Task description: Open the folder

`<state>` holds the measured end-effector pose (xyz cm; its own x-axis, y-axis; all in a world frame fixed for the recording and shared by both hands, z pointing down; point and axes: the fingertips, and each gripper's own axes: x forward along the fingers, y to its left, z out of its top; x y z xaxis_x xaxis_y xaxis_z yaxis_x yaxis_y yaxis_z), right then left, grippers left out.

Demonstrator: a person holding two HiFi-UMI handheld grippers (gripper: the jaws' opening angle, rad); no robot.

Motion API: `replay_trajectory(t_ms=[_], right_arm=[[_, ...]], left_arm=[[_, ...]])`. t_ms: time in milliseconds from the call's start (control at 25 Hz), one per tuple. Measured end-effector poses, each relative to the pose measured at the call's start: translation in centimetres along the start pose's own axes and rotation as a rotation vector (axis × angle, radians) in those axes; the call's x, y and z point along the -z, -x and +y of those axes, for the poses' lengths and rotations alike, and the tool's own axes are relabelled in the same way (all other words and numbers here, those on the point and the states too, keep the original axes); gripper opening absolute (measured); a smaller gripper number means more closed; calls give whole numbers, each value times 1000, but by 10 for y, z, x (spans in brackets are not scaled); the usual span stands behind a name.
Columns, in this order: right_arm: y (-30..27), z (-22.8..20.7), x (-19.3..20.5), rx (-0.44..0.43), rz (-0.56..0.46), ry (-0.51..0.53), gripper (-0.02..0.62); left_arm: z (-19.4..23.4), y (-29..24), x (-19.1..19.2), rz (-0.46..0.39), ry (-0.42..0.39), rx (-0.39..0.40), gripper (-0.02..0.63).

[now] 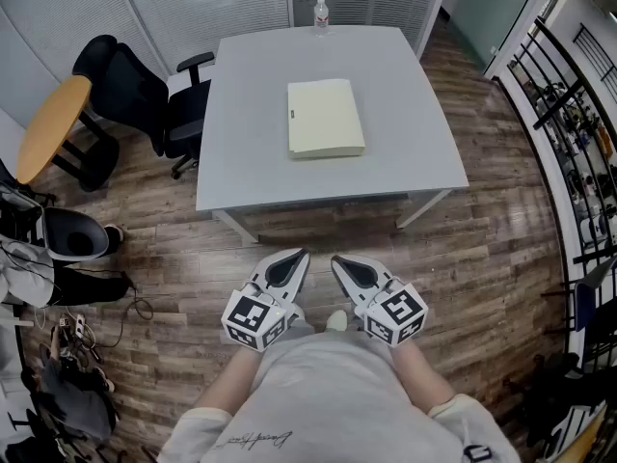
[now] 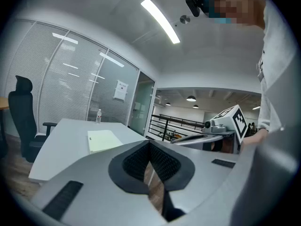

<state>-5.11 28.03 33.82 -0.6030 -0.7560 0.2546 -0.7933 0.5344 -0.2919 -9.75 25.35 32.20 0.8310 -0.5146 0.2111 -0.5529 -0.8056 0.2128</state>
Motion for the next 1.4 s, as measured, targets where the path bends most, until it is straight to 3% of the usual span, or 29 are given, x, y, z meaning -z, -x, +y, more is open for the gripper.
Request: replay_trajectory(t_ms=[1000, 1400], right_arm=[[-42, 28, -21, 3, -76, 46, 18], [-47, 21, -24, 88, -67, 43, 18]], left_arm=[[39, 19, -9, -25, 3, 57, 9], [49, 21, -8, -26, 10, 107, 9]])
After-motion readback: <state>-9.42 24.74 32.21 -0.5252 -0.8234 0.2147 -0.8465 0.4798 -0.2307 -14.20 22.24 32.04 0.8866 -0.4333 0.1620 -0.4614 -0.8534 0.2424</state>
